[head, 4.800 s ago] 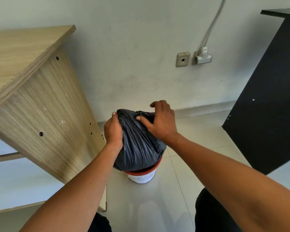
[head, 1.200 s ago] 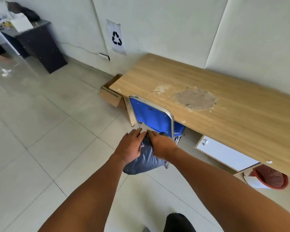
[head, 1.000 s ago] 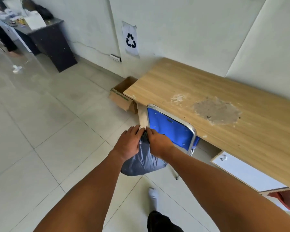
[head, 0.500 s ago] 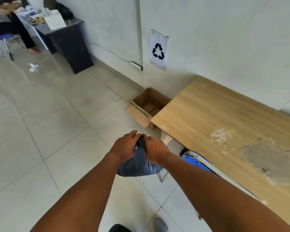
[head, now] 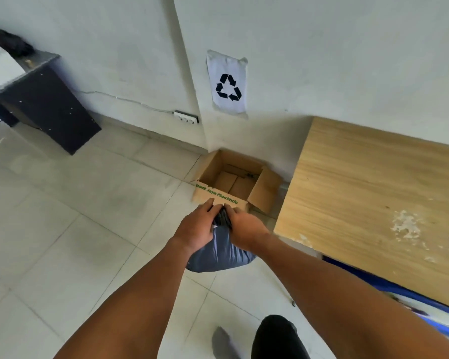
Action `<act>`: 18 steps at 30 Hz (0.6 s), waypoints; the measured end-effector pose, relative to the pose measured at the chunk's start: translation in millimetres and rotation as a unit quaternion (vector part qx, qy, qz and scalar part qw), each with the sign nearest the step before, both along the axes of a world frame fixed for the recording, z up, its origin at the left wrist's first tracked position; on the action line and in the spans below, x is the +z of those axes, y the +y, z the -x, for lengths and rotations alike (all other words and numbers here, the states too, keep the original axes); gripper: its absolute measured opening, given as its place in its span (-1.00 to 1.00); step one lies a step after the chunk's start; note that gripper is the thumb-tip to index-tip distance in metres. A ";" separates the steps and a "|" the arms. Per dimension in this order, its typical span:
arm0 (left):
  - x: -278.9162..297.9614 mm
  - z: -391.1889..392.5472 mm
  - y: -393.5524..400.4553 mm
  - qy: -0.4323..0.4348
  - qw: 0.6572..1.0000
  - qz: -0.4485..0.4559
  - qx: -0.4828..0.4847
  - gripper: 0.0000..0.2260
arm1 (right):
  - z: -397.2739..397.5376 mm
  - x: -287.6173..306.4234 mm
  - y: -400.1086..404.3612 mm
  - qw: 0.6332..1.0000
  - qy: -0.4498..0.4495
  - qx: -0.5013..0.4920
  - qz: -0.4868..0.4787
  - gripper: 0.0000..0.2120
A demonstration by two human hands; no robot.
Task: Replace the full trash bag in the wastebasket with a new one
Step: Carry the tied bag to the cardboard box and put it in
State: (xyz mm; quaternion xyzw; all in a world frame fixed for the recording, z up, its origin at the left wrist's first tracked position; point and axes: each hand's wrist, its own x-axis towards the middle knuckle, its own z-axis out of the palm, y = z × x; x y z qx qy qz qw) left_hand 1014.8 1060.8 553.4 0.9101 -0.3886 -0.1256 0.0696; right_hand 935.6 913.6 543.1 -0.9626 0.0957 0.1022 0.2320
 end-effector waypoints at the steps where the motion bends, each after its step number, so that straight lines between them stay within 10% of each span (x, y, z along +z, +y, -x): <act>1: -3.8 -19.2 -1.6 0.004 1.000 0.003 -0.002 -0.42 | -17.0 -3.8 0.7 1.000 -0.001 -0.011 0.001 -0.25; 18: -137.9 -306.1 -120.1 0.050 0.994 0.017 -0.095 -0.39 | -272.2 -112.7 -89.6 0.993 0.028 -0.113 0.037 -0.12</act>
